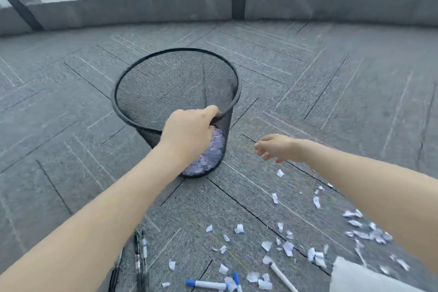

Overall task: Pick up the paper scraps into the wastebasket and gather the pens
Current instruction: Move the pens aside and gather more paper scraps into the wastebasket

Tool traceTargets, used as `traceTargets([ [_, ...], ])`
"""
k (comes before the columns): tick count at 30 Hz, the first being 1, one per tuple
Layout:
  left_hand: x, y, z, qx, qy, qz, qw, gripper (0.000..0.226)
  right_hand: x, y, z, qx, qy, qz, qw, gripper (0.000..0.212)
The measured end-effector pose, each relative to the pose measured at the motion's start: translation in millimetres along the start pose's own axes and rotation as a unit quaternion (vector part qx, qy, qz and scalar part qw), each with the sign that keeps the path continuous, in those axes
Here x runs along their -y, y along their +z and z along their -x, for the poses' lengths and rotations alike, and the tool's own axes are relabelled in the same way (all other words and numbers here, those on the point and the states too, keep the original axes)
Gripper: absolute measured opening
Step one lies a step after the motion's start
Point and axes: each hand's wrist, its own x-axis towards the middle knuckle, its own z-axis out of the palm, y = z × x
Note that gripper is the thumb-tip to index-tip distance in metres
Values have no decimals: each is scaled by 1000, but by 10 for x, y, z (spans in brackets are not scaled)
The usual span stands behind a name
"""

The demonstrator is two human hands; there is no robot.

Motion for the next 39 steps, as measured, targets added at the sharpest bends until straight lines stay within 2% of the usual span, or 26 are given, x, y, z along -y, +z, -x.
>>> traceTargets([
  [3,-275,157,-11,-160,54,-46,985,49,-356,-113,1,10,20,19,1000,31],
  [4,-434,265,-3,-199,101,-28,974,49,-481,-185,8,16,27,32,999,28],
  [5,-601,424,5,-205,148,1,967,46,-599,-275,21,21,32,48,998,25],
  [6,-782,574,14,-177,185,33,966,43,-713,-383,31,20,37,67,997,25],
  [7,-963,720,21,-114,203,63,971,40,-824,-502,44,10,43,84,995,26],
  [9,-1238,1047,48,71,182,87,977,41,-1020,-739,102,-27,47,118,992,25],
  [11,-1330,1385,98,257,120,23,959,53,-1223,-917,136,-57,31,167,984,25],
  [12,-1332,1529,145,325,102,-16,940,59,-1331,-963,131,-67,19,191,979,25],
  [14,-1308,1745,277,383,75,-51,919,67,-1541,-961,74,-97,-1,222,970,31],
  [18,-1269,1893,521,405,64,-85,908,76,-1794,-762,-234,-162,-3,243,956,56],
  [25,-1281,1855,664,420,-20,-21,907,67,-1949,-385,-664,-286,-22,97,953,48],
  [29,-1309,1837,828,427,-60,15,902,66,-1938,-205,-355,-211,-84,69,972,37],
  [33,-1313,1841,1024,441,-83,37,893,71,-1709,-233,-492,-268,-82,38,959,47],
  [36,-1298,1878,1032,423,-89,45,900,79,-1556,-89,-628,-250,-93,98,959,50],
  [39,-1335,1828,1017,433,-86,35,897,82,-1704,283,-287,-189,-124,129,965,40],
])
